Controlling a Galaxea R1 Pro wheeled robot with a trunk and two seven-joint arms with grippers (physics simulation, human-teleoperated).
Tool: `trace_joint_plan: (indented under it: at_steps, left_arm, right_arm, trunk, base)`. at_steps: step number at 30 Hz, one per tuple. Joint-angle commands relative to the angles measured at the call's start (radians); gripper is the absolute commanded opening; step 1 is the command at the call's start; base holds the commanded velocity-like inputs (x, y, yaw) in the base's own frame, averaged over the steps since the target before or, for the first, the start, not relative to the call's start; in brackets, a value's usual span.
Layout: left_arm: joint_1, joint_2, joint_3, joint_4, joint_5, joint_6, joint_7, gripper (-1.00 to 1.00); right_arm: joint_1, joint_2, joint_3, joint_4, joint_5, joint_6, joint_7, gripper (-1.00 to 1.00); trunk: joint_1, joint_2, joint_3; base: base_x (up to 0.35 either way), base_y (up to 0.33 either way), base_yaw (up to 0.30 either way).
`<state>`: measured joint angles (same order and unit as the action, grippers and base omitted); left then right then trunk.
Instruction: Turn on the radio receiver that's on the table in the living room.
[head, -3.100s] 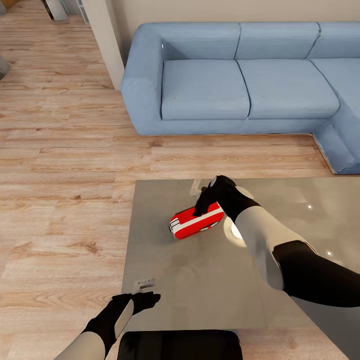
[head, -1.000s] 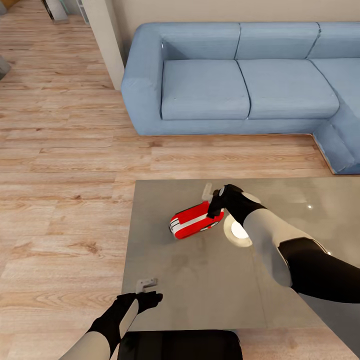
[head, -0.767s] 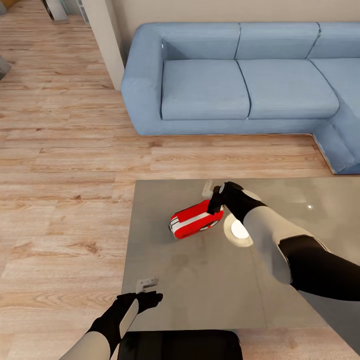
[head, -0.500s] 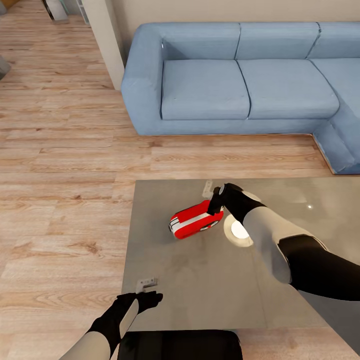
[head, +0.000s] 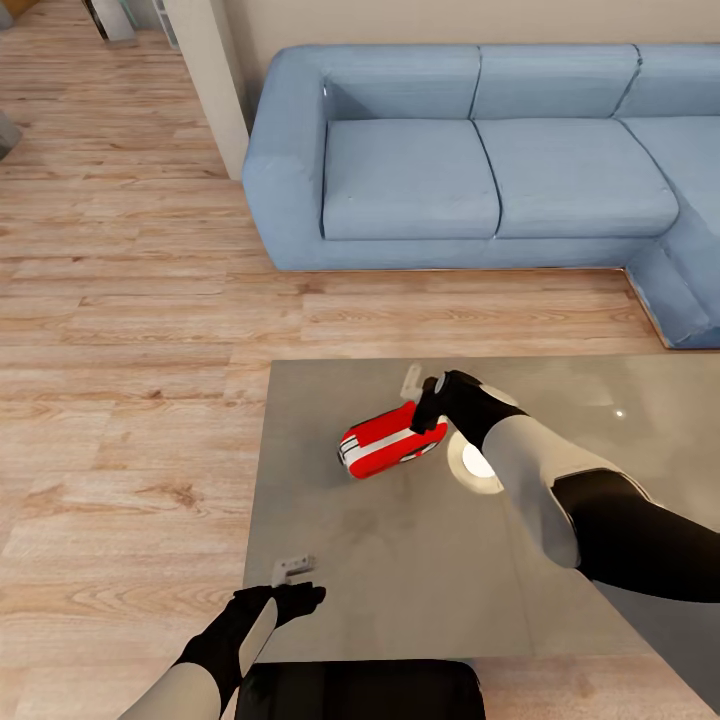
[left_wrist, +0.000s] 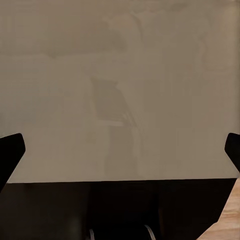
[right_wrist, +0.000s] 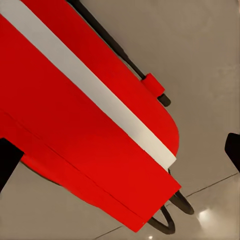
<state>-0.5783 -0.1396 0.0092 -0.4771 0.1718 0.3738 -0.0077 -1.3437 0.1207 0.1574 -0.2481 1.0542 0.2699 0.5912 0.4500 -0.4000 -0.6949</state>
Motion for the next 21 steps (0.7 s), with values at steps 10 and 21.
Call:
trace_joint_plan:
  at_steps: [10,21]
  left_arm:
    - [0.000,0.001,0.000,0.000,0.000,0.000,0.000,1.00]
    - [0.000,0.002,0.000,0.001,0.001,0.000,0.000,1.00]
  right_arm:
    - [0.000,0.003,-0.002,0.004,-0.002,-0.021,-0.001,1.00]
    - [0.000,0.015,-0.003,0.033,-0.003,-0.052,-0.001,1.00]
  trunk:
    - [0.000,0.000,0.000]
    - [0.000,0.000,0.000]
  base:
    - [0.000,0.000,0.000]
    - [0.000,0.000,0.000]
